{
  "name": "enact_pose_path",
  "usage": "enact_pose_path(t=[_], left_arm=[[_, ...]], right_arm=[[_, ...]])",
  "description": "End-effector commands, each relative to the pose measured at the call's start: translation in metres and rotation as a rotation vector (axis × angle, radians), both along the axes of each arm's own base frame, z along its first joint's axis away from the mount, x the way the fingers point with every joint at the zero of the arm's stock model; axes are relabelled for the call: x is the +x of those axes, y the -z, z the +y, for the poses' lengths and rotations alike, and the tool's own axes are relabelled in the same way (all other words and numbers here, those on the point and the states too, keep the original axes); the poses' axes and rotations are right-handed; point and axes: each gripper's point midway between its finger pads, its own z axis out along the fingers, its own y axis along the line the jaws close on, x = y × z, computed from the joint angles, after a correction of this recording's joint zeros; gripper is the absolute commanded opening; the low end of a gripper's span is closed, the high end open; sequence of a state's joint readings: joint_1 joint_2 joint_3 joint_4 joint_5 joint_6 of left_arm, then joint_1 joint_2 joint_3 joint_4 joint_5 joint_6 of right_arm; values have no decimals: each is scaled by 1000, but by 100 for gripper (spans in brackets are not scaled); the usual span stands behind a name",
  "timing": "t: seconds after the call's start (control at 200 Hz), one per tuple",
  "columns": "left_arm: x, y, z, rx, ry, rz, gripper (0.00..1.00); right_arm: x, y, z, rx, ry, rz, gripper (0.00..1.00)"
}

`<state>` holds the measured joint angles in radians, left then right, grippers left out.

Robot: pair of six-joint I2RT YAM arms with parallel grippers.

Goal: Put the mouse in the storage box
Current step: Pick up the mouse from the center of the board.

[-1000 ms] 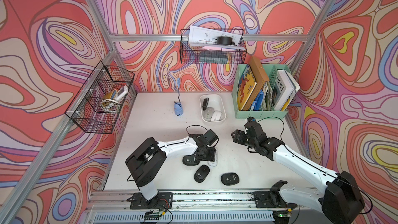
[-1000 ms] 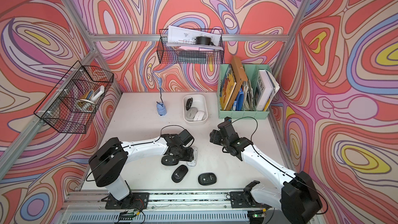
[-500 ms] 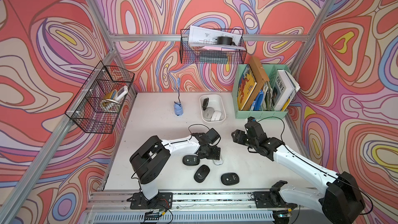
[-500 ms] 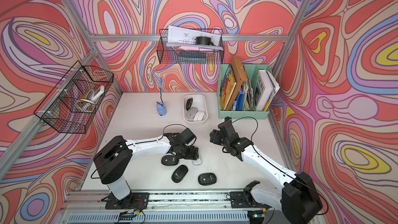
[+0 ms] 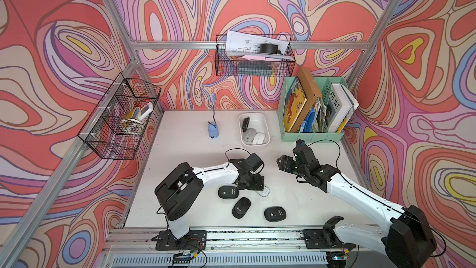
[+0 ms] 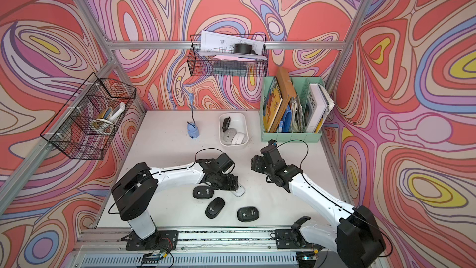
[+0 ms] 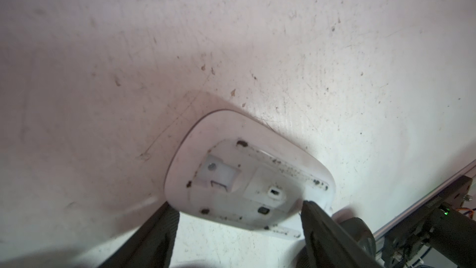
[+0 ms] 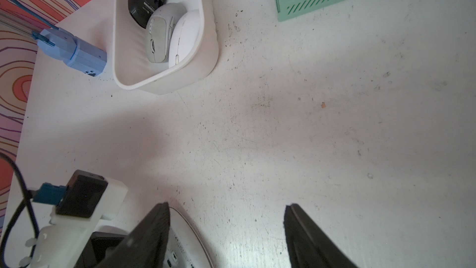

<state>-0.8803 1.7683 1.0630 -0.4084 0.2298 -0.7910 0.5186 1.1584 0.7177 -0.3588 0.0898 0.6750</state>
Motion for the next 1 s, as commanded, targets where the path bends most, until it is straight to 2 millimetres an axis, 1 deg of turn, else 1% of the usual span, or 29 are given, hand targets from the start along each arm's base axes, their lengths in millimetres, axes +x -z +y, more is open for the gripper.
enact_pose_path(t=[0.0,0.065,0.205,0.345,0.471,0.696,0.876,0.991], left_arm=[[-4,2,-8,-13,14,14,71],[-4,2,-9,-11,14,14,68],[1,2,-9,-4,11,-2,69],[7,2,-15,6,20,-7,75],[10,-3,-19,-7,23,-18,81],[8,-13,-18,-33,17,-36,82],[2,-2,-13,6,15,-13,84],[1,8,-10,41,7,8,80]], right_arm=[[-2,4,-1,-5,8,3,72],[-2,5,-1,-5,8,5,72],[-3,6,-1,-3,9,5,72],[-3,7,-2,-4,9,7,72],[-5,8,-2,-6,9,9,72],[-6,9,-3,-3,11,9,72],[-6,9,-4,-1,13,7,72],[-8,10,-5,-3,16,11,72]])
